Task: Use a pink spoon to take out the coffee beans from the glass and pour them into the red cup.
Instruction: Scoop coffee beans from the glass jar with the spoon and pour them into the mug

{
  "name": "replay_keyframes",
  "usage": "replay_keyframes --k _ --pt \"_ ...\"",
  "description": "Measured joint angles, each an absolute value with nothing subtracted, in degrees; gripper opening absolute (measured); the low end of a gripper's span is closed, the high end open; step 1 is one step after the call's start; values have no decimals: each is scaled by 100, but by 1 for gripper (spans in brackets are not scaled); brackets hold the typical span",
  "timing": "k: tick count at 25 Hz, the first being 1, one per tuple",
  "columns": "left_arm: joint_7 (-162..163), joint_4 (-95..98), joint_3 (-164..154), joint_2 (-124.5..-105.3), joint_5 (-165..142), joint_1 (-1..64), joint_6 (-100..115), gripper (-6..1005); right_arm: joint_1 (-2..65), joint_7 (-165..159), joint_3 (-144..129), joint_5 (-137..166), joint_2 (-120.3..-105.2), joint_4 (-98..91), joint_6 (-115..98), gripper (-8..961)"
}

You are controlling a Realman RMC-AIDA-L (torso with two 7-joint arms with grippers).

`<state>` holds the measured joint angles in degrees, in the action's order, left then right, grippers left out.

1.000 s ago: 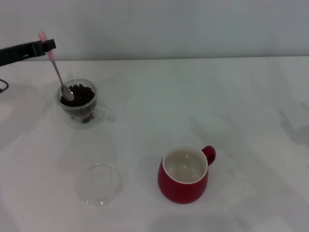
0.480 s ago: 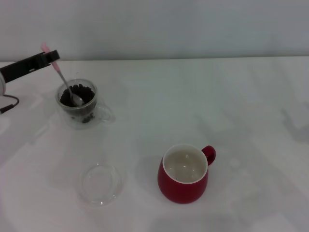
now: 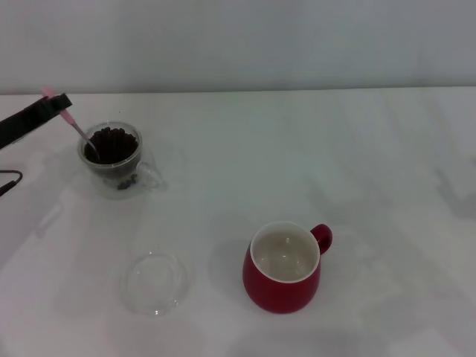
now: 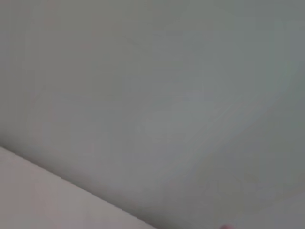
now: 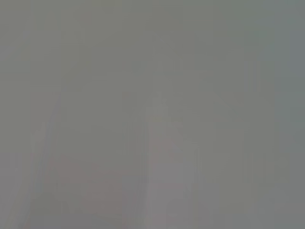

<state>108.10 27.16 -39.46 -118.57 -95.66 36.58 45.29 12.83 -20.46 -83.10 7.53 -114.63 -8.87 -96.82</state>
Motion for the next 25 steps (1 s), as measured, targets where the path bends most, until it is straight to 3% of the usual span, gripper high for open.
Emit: replay_keyframes --k 25 --pt "10819 1513 -3919 -11867 -6887 3104 5202 124 1317 -2048 -8296 751 -11381 -888 -9495 726"
